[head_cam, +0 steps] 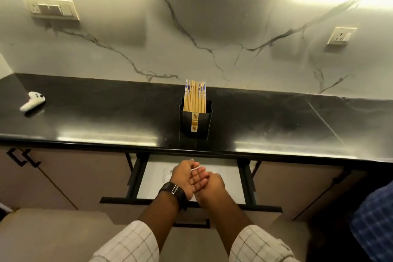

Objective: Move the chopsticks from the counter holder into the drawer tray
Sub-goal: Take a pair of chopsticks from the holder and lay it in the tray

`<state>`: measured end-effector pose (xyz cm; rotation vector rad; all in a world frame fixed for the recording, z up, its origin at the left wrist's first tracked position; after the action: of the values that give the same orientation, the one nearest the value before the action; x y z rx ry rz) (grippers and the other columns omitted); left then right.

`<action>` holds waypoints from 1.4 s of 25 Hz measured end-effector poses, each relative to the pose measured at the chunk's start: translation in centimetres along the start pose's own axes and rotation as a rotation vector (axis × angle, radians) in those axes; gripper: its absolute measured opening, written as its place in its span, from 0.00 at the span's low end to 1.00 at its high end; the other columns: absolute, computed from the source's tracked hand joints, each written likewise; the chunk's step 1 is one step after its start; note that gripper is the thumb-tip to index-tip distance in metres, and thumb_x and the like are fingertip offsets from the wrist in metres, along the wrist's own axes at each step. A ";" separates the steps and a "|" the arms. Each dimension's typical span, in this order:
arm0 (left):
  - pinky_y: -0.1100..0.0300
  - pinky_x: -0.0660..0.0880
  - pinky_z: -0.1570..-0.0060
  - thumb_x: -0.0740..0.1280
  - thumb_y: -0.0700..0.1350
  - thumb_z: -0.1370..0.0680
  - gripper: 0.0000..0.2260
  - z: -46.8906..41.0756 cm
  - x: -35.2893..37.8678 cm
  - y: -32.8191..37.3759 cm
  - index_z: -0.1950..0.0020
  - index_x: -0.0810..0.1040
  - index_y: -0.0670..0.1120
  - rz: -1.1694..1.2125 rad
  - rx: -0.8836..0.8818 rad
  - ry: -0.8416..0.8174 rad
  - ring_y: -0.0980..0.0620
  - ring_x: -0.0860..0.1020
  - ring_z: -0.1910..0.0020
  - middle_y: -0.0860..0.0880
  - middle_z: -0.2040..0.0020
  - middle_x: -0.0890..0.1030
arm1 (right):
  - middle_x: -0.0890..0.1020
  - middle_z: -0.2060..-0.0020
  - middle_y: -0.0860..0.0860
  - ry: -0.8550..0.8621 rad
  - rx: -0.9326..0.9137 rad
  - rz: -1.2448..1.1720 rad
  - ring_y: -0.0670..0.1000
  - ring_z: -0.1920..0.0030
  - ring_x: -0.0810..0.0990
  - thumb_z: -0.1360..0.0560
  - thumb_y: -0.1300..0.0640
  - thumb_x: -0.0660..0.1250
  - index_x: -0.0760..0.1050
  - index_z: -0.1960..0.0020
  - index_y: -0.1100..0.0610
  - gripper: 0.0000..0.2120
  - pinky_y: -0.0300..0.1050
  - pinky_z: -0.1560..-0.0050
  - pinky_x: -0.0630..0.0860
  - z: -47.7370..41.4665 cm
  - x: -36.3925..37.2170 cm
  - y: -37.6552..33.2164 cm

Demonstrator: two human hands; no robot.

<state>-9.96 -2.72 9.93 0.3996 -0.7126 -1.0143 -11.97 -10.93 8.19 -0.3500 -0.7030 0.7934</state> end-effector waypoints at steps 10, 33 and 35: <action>0.53 0.82 0.60 0.66 0.51 0.19 0.14 -5.2 1.8 10.5 0.44 0.82 0.42 -0.117 0.175 0.073 0.45 0.84 0.55 0.41 0.48 0.87 | 0.83 0.56 0.59 -0.043 -0.040 0.020 0.56 0.57 0.83 0.19 0.57 0.66 0.79 0.46 0.64 0.10 0.49 0.59 0.81 -7.2 5.5 -10.8; 0.54 0.83 0.57 0.68 0.45 0.19 0.09 -13.6 5.7 30.0 0.44 0.82 0.40 -0.191 0.454 0.019 0.48 0.82 0.58 0.43 0.54 0.85 | 0.83 0.41 0.54 0.096 -0.657 1.075 0.49 0.51 0.84 0.25 0.62 0.74 0.70 0.27 0.57 0.28 0.39 0.61 0.80 -17.9 21.4 -31.0; 0.54 0.83 0.57 0.68 0.45 0.19 0.10 -14.7 6.3 30.3 0.43 0.81 0.40 -0.184 0.448 -0.030 0.48 0.82 0.58 0.43 0.53 0.85 | 0.85 0.46 0.54 0.106 -0.651 1.110 0.47 0.56 0.85 0.24 0.61 0.74 0.73 0.32 0.57 0.22 0.39 0.61 0.80 -19.1 22.1 -31.1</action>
<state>21.47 6.21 20.18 0.8530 -0.9449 -1.0316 28.57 -15.47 20.69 -1.4377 -0.6256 1.5589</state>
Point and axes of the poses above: each hand's wrist, its own z-axis away from the middle knuckle, its own x-axis out of the palm, y = z × x, the point moved 9 cm from there along -z, towards the middle knuckle
